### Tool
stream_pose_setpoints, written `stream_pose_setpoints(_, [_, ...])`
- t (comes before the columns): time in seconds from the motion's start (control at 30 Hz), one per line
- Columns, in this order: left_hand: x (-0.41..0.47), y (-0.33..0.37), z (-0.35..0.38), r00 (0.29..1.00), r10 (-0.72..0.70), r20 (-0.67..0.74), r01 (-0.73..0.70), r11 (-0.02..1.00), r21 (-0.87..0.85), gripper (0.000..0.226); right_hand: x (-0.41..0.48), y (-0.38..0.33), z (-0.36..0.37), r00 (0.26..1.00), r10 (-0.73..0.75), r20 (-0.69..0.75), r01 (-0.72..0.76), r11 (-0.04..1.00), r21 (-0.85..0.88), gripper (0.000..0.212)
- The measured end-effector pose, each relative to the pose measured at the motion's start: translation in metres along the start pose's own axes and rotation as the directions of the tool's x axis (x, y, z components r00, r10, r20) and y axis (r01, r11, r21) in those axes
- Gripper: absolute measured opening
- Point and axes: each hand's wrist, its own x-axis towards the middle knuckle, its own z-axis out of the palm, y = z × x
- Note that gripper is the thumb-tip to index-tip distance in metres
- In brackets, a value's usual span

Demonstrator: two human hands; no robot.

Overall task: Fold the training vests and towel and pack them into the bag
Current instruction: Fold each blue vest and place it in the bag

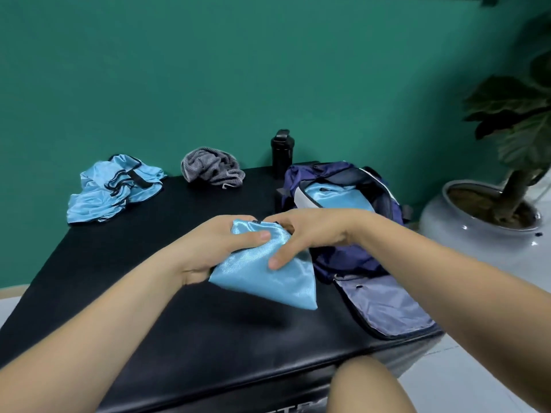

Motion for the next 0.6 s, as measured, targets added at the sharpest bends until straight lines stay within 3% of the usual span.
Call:
stream_pose_setpoints(0.13, [0.044,0.025,0.031,0.997,0.076,0.008,-0.076,0.997,0.001,0.033,-0.033,0.008,-0.049,0.997,0.037,-0.07,-0.041,0.998,-0.054,0.05])
stream_pose_setpoints(0.27, [0.091,0.033,0.055,0.986,0.16,-0.051,-0.159,0.987,0.016,0.04,-0.06,0.016,-0.093,0.975,0.066,-0.212,-0.116,0.966,-0.231,0.042])
stream_pose_setpoints(0.43, [0.141,0.036,0.068,0.969,0.204,-0.137,-0.208,0.978,-0.016,0.022,-0.075,0.031,-0.141,0.944,0.104,-0.313,-0.222,0.901,-0.372,0.036])
stream_pose_setpoints(0.6, [0.177,0.026,0.067,0.921,0.246,-0.3,-0.192,0.961,0.199,0.011,-0.077,0.05,-0.185,0.897,0.132,-0.422,-0.347,0.802,-0.487,0.032])
